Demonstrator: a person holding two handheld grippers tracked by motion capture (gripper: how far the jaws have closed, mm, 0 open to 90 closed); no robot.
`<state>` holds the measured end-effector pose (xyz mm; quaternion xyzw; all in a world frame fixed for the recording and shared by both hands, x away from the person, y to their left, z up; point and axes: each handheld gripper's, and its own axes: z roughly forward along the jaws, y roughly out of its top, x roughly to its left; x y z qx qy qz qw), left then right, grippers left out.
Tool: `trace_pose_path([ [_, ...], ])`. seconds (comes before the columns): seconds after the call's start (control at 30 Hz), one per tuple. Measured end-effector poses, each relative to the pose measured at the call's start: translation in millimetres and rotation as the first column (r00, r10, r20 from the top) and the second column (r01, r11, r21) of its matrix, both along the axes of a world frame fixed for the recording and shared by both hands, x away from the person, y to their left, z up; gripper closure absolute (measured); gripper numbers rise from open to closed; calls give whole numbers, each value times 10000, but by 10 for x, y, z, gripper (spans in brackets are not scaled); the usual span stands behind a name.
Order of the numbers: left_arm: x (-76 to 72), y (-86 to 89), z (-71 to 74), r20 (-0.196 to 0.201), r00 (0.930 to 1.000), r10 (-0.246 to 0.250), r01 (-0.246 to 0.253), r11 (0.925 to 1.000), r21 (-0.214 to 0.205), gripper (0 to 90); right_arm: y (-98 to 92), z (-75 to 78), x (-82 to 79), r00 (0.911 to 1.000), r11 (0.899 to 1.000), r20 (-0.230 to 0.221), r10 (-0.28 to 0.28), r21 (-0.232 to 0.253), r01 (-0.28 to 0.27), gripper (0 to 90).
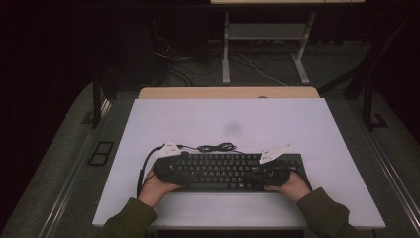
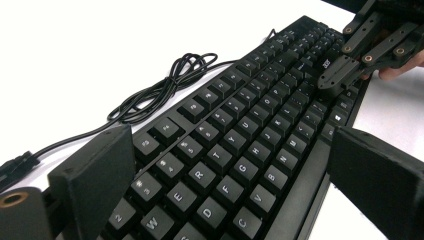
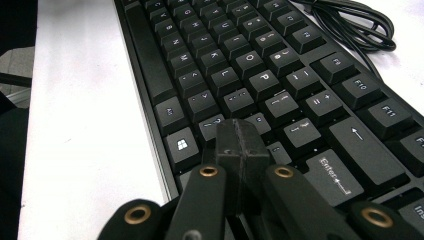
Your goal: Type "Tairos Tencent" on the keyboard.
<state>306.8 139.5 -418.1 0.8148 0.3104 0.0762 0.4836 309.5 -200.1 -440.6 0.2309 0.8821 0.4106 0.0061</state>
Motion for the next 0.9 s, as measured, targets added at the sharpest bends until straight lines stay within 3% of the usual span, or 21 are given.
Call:
trace_pose_path([
  [0.67, 163, -252, 77, 62, 9997, -255, 256, 9994, -226, 206, 2, 0, -5, 10000, 10000, 5, -56, -18, 56, 892],
  [0.9, 182, -297, 65, 102, 9994, -326, 329, 9989, -326, 347, -1, -3, -5, 10000, 10000, -16, -80, 20, 80, 892],
])
